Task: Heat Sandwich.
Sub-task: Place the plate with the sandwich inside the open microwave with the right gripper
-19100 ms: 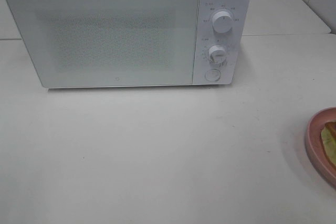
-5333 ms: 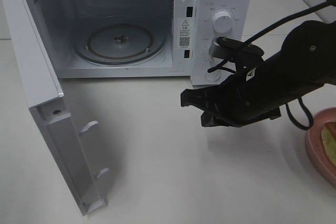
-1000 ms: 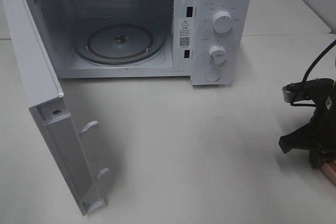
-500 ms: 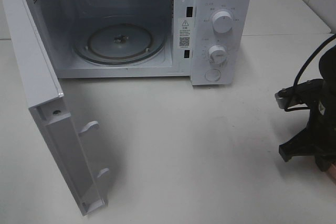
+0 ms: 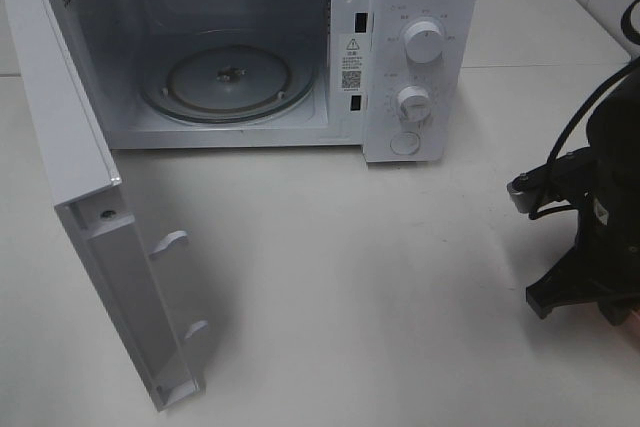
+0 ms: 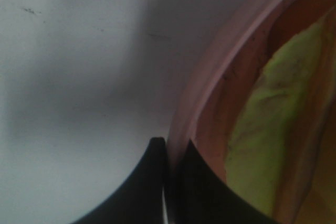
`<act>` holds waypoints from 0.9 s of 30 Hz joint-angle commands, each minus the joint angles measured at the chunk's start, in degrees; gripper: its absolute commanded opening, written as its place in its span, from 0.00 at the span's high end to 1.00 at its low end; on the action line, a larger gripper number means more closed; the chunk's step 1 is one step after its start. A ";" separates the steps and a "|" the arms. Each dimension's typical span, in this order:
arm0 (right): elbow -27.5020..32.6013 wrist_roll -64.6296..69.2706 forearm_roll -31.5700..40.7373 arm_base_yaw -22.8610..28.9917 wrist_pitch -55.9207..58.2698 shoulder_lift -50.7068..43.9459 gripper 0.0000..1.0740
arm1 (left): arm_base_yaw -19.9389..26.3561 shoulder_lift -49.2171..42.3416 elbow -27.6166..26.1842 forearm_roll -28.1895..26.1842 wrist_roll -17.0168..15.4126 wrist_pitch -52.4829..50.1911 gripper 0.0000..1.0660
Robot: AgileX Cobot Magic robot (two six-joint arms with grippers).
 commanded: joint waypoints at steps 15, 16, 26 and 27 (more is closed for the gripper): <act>-0.29 0.17 -2.86 7.51 9.11 -8.14 1.00 | -0.29 -1.09 0.17 -0.63 -0.23 -0.57 0.08; -0.29 -0.11 -2.86 8.14 9.34 -8.54 1.00 | -0.29 -1.09 0.17 -0.63 -0.23 -0.57 0.08; -0.23 -1.20 -2.92 13.24 11.40 -10.89 1.00 | -0.29 -1.09 0.17 -0.63 -0.23 -0.57 0.08; -0.23 -1.43 -2.98 14.61 11.97 -11.40 1.00 | -0.29 -1.09 0.17 -0.63 -0.23 -0.57 0.08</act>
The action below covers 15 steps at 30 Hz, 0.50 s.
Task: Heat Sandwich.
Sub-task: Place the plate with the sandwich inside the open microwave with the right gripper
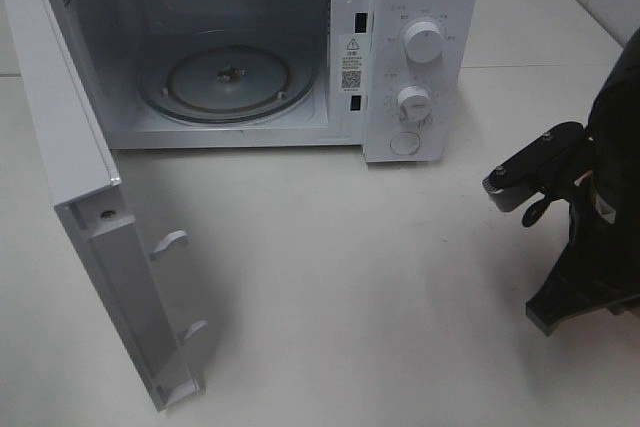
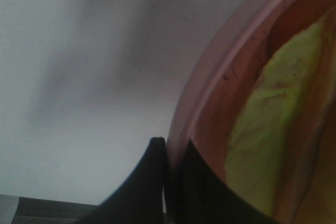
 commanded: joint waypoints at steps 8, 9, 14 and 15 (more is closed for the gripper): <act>-0.23 -2.64 -1.49 7.16 3.15 -3.27 1.00 | -0.29 -1.09 0.17 -0.63 -0.23 -0.57 0.08; -0.23 -2.64 -1.55 8.82 3.38 -3.95 1.00 | -0.29 -1.09 0.17 -0.63 -0.23 -0.57 0.08; -0.23 -2.81 -1.55 12.55 4.58 -4.93 1.00 | -0.29 -1.09 0.17 -0.63 -0.23 -0.57 0.08; -0.23 -2.86 -1.55 13.29 4.93 -4.93 1.00 | -0.29 -1.09 0.17 -0.63 -0.23 -0.57 0.08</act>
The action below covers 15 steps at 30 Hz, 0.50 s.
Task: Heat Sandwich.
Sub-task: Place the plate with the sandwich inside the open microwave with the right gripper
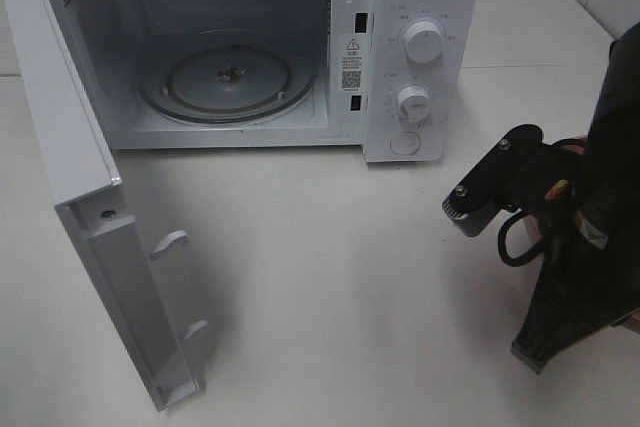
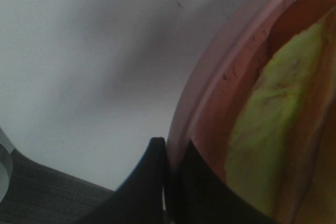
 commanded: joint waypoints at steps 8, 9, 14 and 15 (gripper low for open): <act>-0.29 -1.60 -2.46 7.85 3.72 -0.57 1.00 | -0.29 -1.09 0.17 -0.63 -0.23 -0.57 0.08; -0.29 -1.60 -2.81 8.54 3.84 -0.57 1.00 | -0.29 -1.09 0.17 -0.63 -0.23 -0.57 0.08; -0.29 -1.95 -3.21 12.38 4.70 -0.57 1.00 | -0.29 -1.09 0.17 -0.63 -0.23 -0.57 0.08; -0.29 -2.29 -3.21 13.98 4.76 -0.57 1.00 | -0.29 -1.09 0.17 -0.63 -0.23 -0.57 0.08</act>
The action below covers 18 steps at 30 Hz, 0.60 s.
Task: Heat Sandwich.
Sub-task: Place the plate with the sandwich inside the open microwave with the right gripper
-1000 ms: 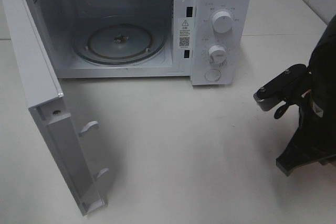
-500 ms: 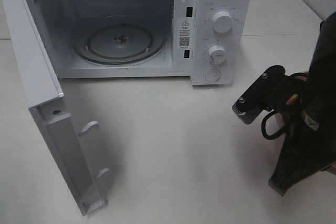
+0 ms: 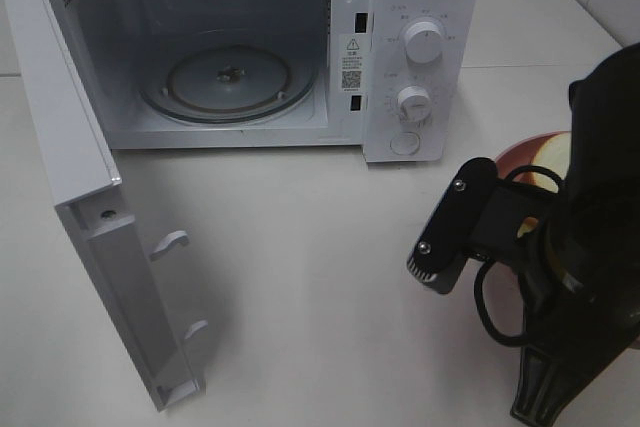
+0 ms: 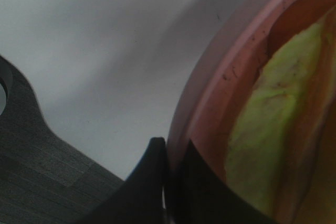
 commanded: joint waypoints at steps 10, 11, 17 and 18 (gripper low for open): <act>-0.29 -4.98 -1.89 8.31 1.26 -0.23 1.00 | -0.29 -1.09 0.17 -0.63 -0.23 -0.57 0.08; -0.29 -4.98 -1.89 8.31 1.26 -0.23 1.00 | -0.29 -1.09 0.17 -0.63 -0.23 -0.57 0.08; -0.29 -8.59 -1.95 9.00 -0.52 -0.46 1.00 | -0.29 -1.09 0.17 -0.63 -0.23 -0.57 0.08; -0.29 -10.31 -2.06 9.00 -1.72 -0.74 1.00 | -0.29 -1.09 0.17 -0.63 -0.23 -0.57 0.08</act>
